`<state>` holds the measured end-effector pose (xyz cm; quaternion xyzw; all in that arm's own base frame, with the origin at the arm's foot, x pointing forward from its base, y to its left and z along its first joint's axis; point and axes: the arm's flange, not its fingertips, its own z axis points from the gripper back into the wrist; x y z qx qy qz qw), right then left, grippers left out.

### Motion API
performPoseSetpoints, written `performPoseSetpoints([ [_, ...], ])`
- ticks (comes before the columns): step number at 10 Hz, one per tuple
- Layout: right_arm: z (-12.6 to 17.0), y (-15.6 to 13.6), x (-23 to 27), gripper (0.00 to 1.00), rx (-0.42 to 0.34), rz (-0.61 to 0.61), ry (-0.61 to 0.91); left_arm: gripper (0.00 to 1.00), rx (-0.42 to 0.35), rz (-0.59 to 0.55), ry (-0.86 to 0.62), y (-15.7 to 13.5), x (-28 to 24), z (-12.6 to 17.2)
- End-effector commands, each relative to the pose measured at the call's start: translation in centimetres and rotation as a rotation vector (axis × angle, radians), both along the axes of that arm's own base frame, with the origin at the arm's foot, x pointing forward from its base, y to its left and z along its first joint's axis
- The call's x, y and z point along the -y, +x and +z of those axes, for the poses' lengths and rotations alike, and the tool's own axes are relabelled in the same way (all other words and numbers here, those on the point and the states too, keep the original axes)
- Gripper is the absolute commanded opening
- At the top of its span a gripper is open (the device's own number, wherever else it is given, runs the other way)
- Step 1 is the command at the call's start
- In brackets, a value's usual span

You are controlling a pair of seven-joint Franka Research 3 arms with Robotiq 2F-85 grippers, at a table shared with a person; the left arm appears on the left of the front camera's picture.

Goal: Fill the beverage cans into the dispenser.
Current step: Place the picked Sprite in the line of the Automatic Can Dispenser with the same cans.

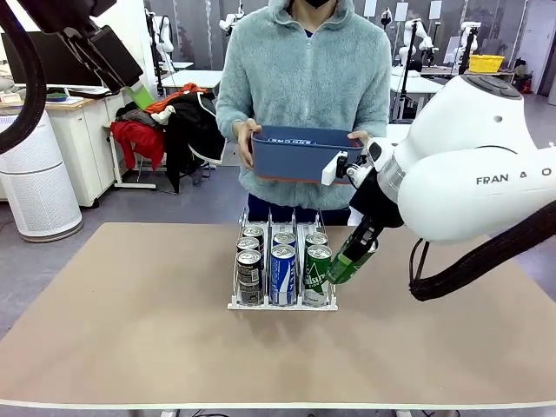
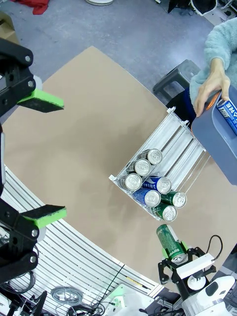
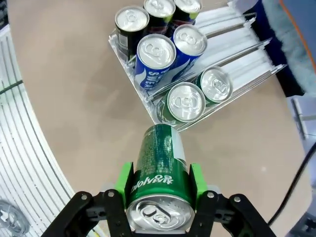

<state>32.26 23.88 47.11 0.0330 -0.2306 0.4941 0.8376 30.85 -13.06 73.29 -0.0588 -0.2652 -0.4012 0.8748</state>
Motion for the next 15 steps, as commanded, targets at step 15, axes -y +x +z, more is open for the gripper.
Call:
performPoseSetpoints([
  [15, -3.0, 8.0, -2.5, 0.58, -0.096, 0.039, 0.028, 1.0, -0.006, -0.002, -0.001, 0.0, -0.2, -0.1],
])
